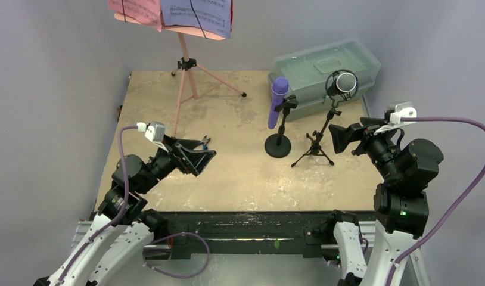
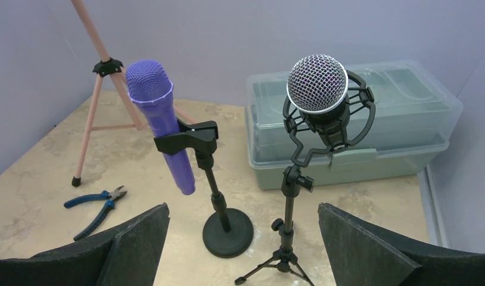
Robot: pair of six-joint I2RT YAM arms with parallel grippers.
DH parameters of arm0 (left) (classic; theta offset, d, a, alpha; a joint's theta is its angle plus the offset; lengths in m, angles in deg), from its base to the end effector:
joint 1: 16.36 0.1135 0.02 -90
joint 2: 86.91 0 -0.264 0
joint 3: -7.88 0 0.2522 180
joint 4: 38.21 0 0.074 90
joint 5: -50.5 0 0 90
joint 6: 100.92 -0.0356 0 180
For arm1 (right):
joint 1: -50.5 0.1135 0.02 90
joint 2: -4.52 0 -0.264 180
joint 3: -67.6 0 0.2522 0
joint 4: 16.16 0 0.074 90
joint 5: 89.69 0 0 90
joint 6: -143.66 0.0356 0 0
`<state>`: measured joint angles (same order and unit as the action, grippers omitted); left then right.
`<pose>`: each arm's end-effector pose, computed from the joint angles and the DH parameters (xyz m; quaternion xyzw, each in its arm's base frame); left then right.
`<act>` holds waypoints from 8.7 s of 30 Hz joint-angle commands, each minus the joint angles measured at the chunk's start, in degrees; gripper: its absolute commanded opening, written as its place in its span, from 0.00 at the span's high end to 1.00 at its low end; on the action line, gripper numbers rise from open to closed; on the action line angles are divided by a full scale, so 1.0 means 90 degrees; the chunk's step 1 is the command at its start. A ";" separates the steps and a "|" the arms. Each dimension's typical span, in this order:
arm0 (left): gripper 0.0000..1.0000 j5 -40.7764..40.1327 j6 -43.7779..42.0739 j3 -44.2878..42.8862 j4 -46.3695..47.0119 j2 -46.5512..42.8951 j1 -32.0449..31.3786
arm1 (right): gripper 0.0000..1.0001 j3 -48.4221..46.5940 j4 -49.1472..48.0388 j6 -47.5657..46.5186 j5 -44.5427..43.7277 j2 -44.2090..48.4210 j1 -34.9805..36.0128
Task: Pack up the instrument practice props
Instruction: Pick up the microphone stand with the microphone from the center of the board, then place the microphone stand with the microphone at the center of the board, then adjust the microphone stand with the microphone at the center of the board.
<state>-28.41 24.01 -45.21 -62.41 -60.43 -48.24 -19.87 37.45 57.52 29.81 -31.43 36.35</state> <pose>0.0966 -0.0681 0.3488 0.0514 0.6905 -0.4514 0.5629 0.0703 0.0003 0.4621 -0.0656 0.7152 0.1224 0.6850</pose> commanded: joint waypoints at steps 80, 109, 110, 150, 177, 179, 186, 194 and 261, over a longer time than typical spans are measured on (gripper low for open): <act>0.29 0.2506 -0.2444 -0.3254 0.7123 0.8043 -0.0745 | 0.01 0.2931 0.0232 -0.4589 0.3384 -0.0150 0.0039; 1.00 0.2086 -0.2316 -0.3269 0.7067 0.8044 -0.0939 | 0.01 0.2956 0.0171 -0.4530 0.3344 -0.0144 0.0040; 1.00 0.1940 -0.2285 -0.3190 0.7054 0.7917 -0.0952 | 0.01 0.2957 0.0171 -0.4524 0.3343 -0.0140 0.0037; 1.00 -0.4771 -0.5067 0.0671 0.7673 0.4078 -0.4093 | 0.01 0.3014 0.0015 -0.4442 0.3280 -0.0489 0.0039; 0.05 -0.4196 -0.3520 0.0737 0.3835 0.2322 -0.4153 | 0.01 0.2931 0.0392 -0.4857 0.3501 -0.0500 0.0042; 0.00 -0.4098 -0.3550 0.0668 0.3637 0.2264 -0.4145 | 0.01 0.2909 0.0486 -0.4969 0.3545 -0.0522 0.0038; 0.00 -0.3588 -0.3695 0.0094 0.3478 0.2687 -0.3871 | 0.01 0.2842 0.0752 -0.5287 0.3676 -0.0571 0.0039; 0.16 -0.3095 -0.3729 -0.0249 0.4003 0.3258 -0.3286 | 0.01 0.2863 0.0718 -0.5253 0.3674 -0.0499 0.0045; 0.19 0.1154 -0.2900 -0.1386 0.5044 0.5342 -0.1956 | 0.01 0.0043 0.2625 -0.7883 0.4148 -0.2738 0.1424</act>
<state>-14.53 -1.10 -58.76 -15.50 -7.69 -66.25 -14.86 59.44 -9.47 66.88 -54.07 48.20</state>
